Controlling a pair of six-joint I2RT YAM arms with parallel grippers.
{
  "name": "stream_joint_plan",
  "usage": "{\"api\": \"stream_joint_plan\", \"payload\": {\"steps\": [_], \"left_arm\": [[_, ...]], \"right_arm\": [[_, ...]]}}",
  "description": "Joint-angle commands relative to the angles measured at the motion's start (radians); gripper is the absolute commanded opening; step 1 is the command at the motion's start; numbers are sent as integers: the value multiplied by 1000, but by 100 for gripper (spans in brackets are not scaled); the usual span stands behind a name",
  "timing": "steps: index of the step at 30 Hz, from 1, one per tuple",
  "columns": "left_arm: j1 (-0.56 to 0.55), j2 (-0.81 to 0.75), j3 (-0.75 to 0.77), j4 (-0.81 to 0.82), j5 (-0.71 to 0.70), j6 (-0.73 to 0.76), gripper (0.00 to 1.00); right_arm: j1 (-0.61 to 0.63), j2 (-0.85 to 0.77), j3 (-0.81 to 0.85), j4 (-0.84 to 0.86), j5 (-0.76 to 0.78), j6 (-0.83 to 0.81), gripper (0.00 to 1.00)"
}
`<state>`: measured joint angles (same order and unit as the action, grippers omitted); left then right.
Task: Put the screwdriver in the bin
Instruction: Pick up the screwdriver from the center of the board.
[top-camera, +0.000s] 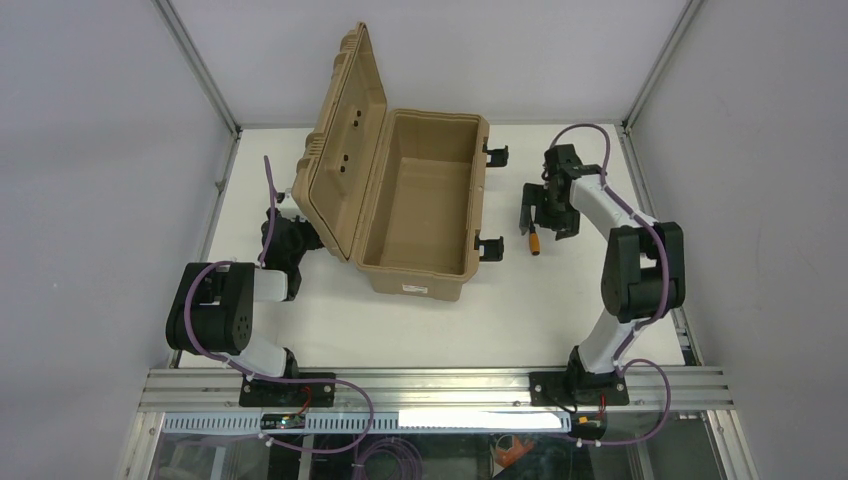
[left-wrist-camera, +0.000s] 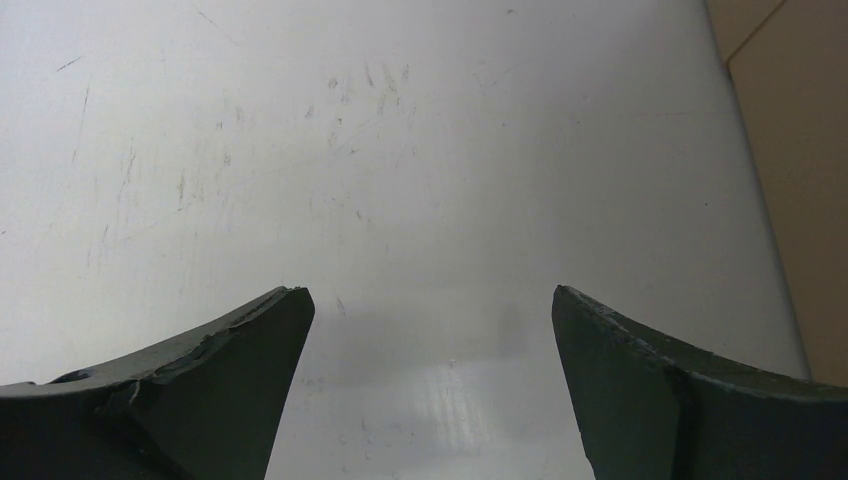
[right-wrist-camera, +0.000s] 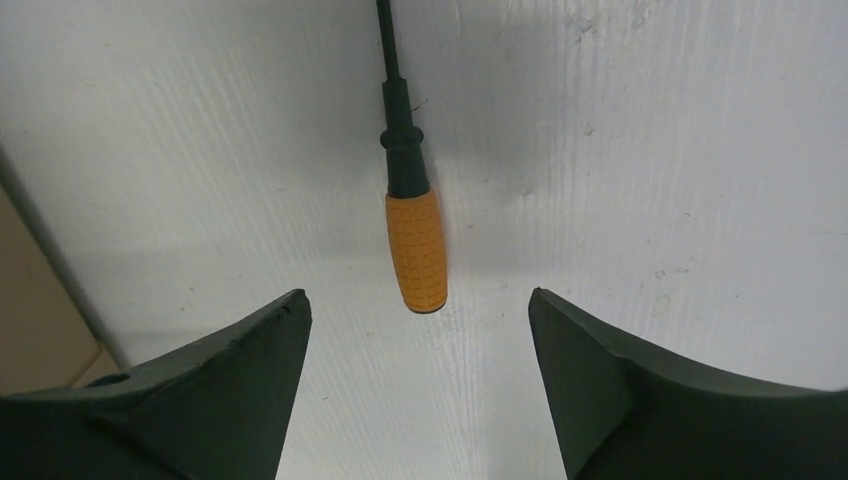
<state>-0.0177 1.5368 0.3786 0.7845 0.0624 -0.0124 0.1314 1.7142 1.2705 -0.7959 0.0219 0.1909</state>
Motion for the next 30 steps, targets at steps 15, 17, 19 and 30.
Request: {"api": "stream_joint_plan", "payload": {"steps": [15,17,19,30], "left_arm": [[5,-31,-4,38,21,-11,99],[5,-32,-4,38,22,-11,99],[5,-31,-4,38,22,-11,99],[5,-30,-4,38,22,-11,99]], "right_arm": [[-7,147,-8,101,47,16,62],[-7,154,-7,104,49,16,59],[-7,163,-4,103,49,17,56],[-6,190,0,96,48,17,27]]}}
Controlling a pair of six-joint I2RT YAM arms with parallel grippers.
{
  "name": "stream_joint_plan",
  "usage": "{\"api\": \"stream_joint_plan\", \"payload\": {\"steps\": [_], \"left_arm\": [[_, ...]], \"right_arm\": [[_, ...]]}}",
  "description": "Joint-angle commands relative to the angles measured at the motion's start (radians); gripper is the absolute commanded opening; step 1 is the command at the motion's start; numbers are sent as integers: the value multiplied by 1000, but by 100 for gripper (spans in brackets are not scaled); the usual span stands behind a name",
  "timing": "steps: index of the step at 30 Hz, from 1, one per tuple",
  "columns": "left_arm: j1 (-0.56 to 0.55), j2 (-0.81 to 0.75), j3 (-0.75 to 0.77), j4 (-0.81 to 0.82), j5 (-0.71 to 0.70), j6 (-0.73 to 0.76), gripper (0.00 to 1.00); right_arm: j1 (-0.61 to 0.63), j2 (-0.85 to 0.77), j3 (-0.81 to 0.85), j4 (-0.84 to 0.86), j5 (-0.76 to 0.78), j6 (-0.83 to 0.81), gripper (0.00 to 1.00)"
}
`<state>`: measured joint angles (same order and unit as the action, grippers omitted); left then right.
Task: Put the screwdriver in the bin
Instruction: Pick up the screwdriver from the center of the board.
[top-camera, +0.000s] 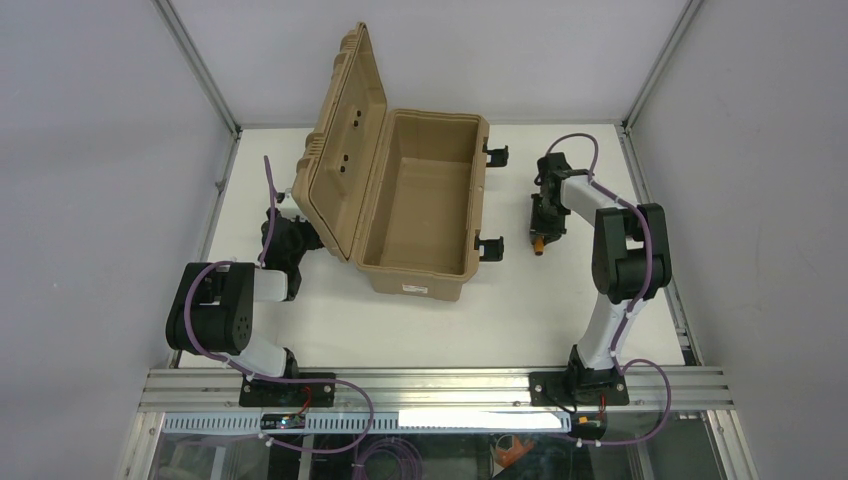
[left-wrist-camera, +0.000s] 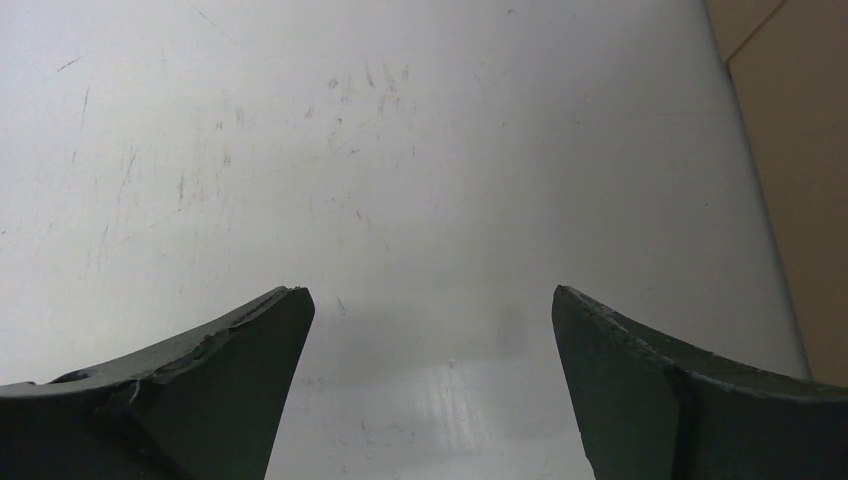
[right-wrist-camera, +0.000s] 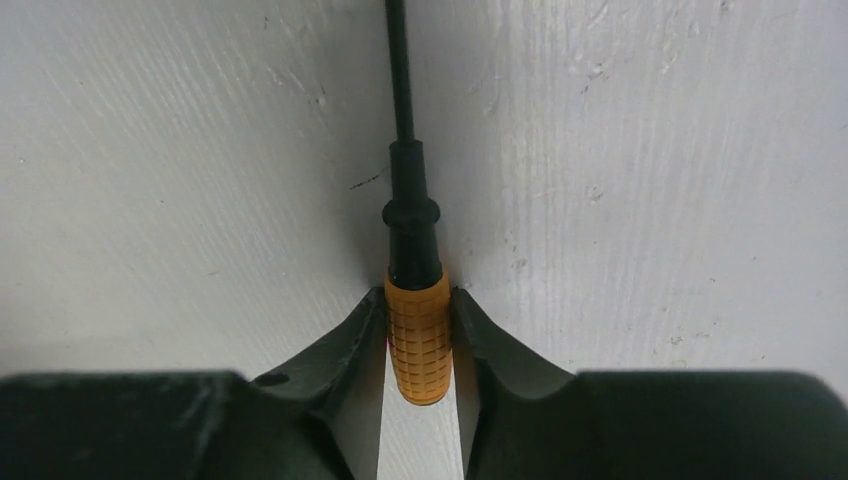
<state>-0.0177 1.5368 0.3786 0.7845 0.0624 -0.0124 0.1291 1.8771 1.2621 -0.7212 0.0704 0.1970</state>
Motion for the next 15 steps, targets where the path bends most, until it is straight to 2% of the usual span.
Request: {"api": "stream_joint_plan", "payload": {"steps": [1,4,8,11,15], "left_arm": [[5,-31,-4,38,22,-11,99],[5,-31,-4,38,22,-11,99],[5,-30,-4,38,22,-11,99],[5,-30,-4,38,22,-11,99],[5,-30,-4,38,23,-11,99]], "right_arm": [[-3,27,9,18,1,10,23],[-4,21,13,9,5,13,13],[-4,-26,21,-11,16,19,8],[-3,-68,31,-32,24,31,0],[-3,-136,56,-76,43,44,0]]}}
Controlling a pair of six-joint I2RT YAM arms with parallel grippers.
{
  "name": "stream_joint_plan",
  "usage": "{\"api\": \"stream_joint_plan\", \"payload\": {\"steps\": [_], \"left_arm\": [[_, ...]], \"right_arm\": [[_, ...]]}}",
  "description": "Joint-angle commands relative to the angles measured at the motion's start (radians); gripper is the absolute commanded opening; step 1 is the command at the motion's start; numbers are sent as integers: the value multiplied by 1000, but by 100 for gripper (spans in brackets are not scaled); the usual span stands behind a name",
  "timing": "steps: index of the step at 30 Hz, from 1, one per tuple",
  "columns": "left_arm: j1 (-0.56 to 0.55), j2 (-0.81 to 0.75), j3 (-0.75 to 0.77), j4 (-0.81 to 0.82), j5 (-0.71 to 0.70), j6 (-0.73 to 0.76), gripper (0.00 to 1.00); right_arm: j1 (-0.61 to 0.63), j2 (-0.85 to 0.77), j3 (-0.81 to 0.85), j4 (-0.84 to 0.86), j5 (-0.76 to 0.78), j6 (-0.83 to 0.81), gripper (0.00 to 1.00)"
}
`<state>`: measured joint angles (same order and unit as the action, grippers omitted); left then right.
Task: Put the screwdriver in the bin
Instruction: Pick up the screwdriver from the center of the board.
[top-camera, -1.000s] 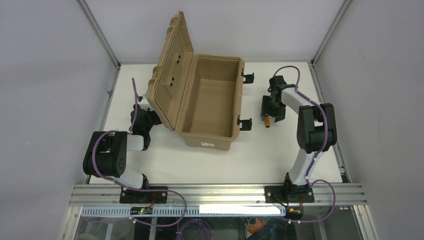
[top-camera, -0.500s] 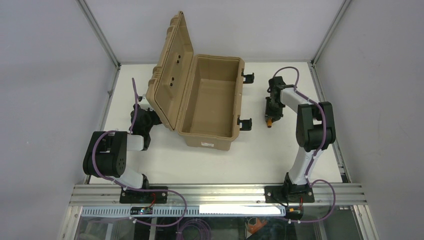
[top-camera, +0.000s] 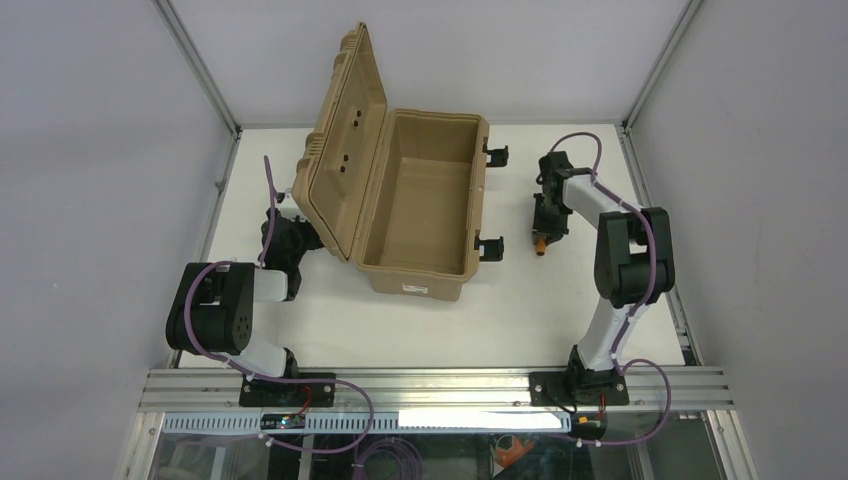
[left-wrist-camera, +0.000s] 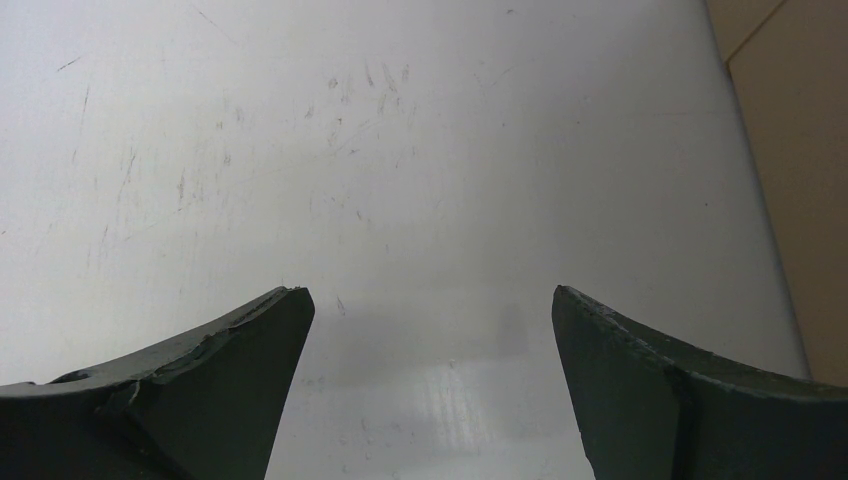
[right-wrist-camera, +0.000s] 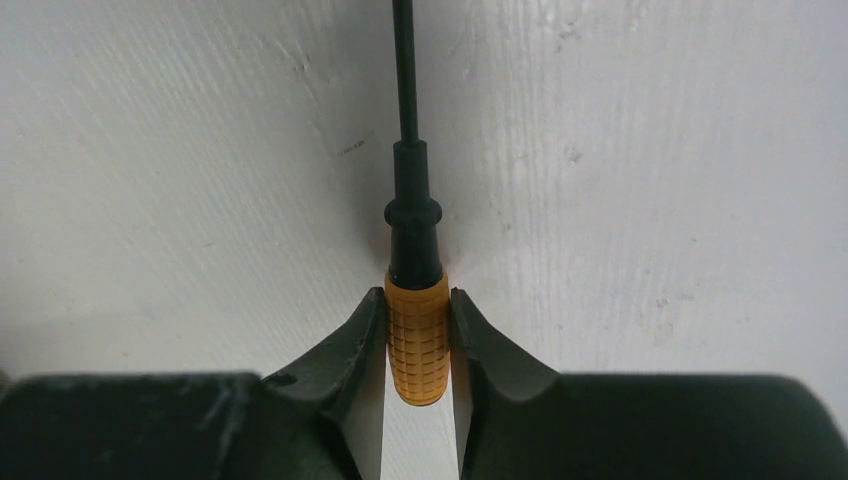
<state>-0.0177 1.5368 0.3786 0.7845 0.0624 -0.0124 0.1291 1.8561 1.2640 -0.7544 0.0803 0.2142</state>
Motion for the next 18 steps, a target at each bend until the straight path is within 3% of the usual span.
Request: {"api": "stream_joint_plan", "payload": {"steps": [1,18], "left_arm": [[5,-31,-4,38,21,-11,99],[5,-31,-4,38,22,-11,99]], "right_arm": [[-3,-130,58,-52,36,29,0],[-3,-334,227,-204,-39,67,0]]}}
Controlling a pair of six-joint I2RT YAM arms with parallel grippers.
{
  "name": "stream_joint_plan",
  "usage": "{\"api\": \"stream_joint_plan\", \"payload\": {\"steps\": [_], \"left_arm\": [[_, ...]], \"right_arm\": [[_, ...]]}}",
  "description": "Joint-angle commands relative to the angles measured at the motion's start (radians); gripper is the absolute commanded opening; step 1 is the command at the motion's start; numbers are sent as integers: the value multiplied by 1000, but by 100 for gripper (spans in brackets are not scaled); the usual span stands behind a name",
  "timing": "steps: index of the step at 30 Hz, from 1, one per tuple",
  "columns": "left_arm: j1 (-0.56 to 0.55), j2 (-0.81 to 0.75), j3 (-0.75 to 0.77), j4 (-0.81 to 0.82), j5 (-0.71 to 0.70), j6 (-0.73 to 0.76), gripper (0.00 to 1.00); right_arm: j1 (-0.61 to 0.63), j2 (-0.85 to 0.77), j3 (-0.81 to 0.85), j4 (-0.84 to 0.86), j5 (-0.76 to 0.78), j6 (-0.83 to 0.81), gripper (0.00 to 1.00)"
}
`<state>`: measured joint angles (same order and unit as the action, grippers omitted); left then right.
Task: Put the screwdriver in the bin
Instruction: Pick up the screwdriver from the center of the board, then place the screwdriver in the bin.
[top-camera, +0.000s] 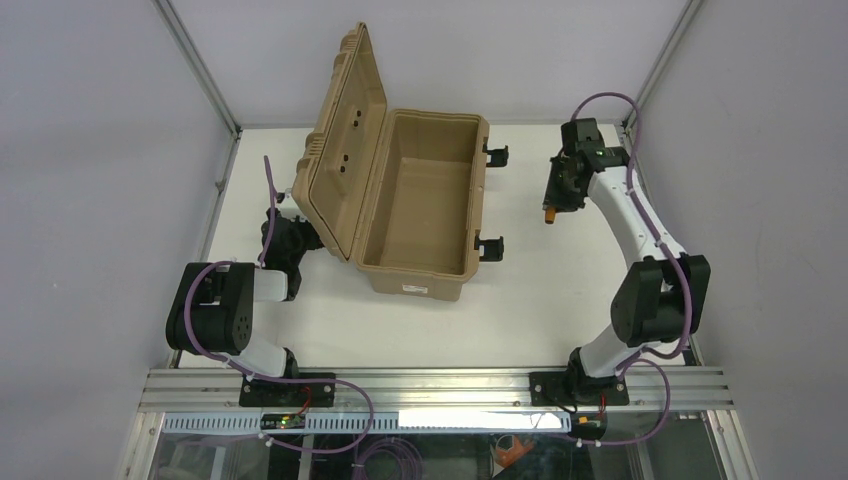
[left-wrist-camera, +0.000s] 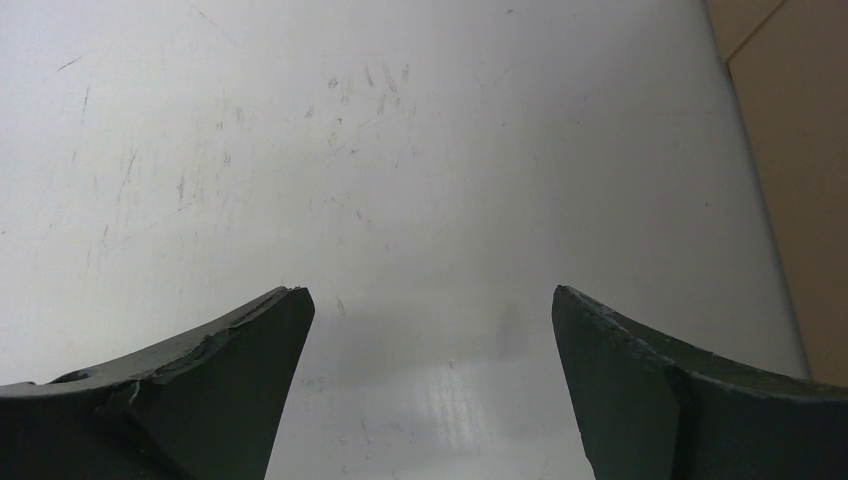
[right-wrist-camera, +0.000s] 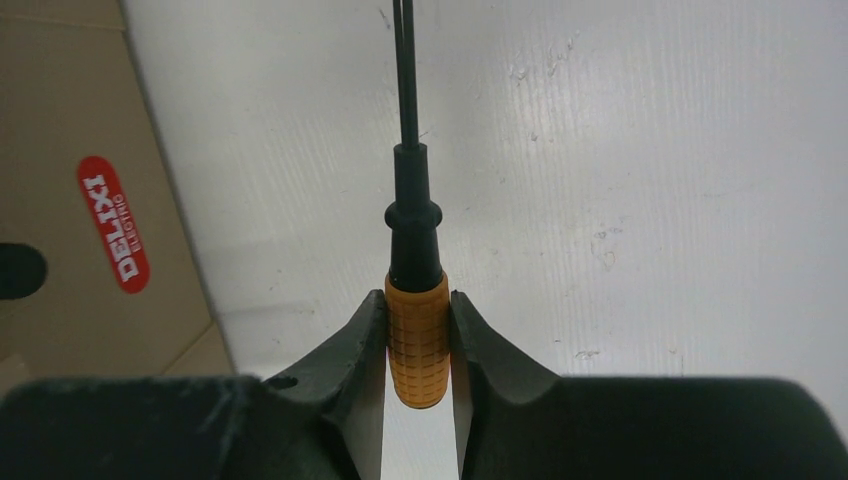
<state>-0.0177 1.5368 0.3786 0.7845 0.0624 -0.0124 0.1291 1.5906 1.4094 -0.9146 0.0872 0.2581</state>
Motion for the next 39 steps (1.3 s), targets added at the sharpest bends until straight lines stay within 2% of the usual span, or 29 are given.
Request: {"api": "stream_joint_plan", "payload": {"steps": [1,12,22,30,39], "left_arm": [[5,-31,-4,38,22,-11,99],[5,-31,-4,38,22,-11,99],[5,-30,-4,38,22,-11,99],[5,-31,-4,38,21,-11,99],[5,-30,-4,38,22,-11,99]], "right_arm": [[-3,-74,95,-53,-54,27,0],[40,-120,223,-122,-129,67,0],[172,-107,355,-153,-98,135,0],[299,-28,478,-171,-23,191,0],[431,133,619,-196,52,266,0]]}}
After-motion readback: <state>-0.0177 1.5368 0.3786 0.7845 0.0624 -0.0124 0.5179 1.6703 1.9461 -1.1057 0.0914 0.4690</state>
